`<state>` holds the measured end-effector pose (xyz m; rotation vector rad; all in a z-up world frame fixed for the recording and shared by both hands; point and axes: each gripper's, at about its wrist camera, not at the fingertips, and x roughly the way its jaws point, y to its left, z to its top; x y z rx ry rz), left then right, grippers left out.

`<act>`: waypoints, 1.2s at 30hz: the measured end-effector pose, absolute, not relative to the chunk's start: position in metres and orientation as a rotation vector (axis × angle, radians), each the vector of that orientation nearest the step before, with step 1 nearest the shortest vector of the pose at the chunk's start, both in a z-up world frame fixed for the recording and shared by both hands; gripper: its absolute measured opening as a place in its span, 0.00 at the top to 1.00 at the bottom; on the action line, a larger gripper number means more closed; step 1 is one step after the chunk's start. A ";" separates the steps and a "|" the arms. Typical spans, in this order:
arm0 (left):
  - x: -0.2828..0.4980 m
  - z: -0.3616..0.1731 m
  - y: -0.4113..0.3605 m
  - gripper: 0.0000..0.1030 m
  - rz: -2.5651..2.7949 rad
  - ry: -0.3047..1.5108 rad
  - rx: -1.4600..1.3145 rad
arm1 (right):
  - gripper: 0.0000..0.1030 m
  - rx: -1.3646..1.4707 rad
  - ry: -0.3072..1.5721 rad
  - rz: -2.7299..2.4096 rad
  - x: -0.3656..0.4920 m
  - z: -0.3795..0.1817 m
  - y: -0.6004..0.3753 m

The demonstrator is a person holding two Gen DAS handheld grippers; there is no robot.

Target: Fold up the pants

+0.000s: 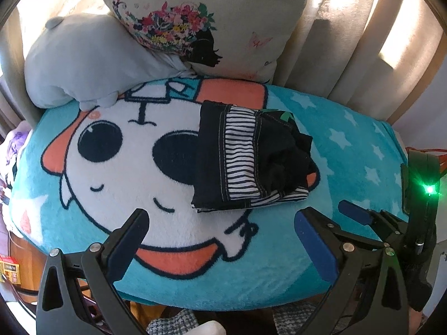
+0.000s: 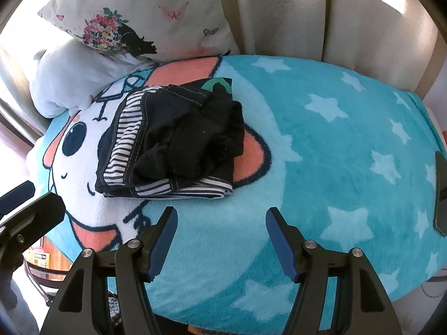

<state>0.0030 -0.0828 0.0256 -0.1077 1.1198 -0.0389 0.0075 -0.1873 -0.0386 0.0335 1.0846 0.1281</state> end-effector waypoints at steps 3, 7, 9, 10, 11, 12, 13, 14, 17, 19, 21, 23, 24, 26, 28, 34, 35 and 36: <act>0.004 0.022 -0.082 0.00 -0.040 1.131 -0.119 | 0.31 0.025 1.091 0.133 0.008 -0.041 -0.185; 0.005 0.018 -0.083 0.00 -0.042 1.149 -0.129 | 0.31 0.017 1.101 0.141 0.010 -0.044 -0.184; 0.005 0.016 -0.083 0.00 -0.042 1.158 -0.131 | 0.31 0.016 1.103 0.143 0.010 -0.045 -0.184; 0.006 0.015 -0.084 0.00 -0.043 1.161 -0.132 | 0.31 0.014 1.105 0.144 0.010 -0.045 -0.184; 0.006 0.014 -0.084 0.00 -0.044 1.164 -0.132 | 0.31 0.013 1.106 0.145 0.010 -0.045 -0.185; 0.007 0.014 -0.085 0.00 -0.045 1.167 -0.132 | 0.31 0.013 1.107 0.145 0.011 -0.045 -0.185; 0.007 0.013 -0.086 0.00 -0.046 1.169 -0.133 | 0.31 0.013 1.108 0.145 0.011 -0.046 -0.186; 0.008 0.012 -0.086 0.00 -0.048 1.172 -0.134 | 0.31 0.013 1.110 0.146 0.011 -0.046 -0.186; 0.009 0.010 -0.087 0.00 -0.048 1.180 -0.141 | 0.31 0.011 1.113 0.145 0.011 -0.047 -0.187; 0.010 0.009 -0.087 0.00 -0.048 1.184 -0.147 | 0.31 0.008 1.114 0.145 0.012 -0.048 -0.188; 0.011 0.007 -0.087 0.00 -0.046 1.190 -0.153 | 0.31 0.007 1.118 0.145 0.013 -0.049 -0.189; 0.011 0.007 -0.088 0.00 -0.045 1.193 -0.155 | 0.31 0.005 1.121 0.145 0.013 -0.050 -0.190; 0.012 0.006 -0.088 0.00 -0.046 1.196 -0.157 | 0.31 0.004 1.122 0.145 0.013 -0.050 -0.190; 0.012 0.005 -0.089 0.00 -0.048 1.198 -0.157 | 0.31 0.002 1.123 0.146 0.013 -0.051 -0.190; 0.013 0.005 -0.089 0.00 -0.047 1.198 -0.157 | 0.31 0.000 1.125 0.148 0.014 -0.051 -0.190; 0.013 0.003 -0.088 0.00 -0.042 1.199 -0.163 | 0.31 -0.003 1.126 0.150 0.015 -0.052 -0.190; 0.014 0.003 -0.087 0.00 -0.040 1.200 -0.166 | 0.31 -0.003 1.127 0.151 0.016 -0.052 -0.190; 0.014 0.002 -0.087 0.00 -0.039 1.200 -0.168 | 0.31 -0.003 1.128 0.151 0.015 -0.053 -0.189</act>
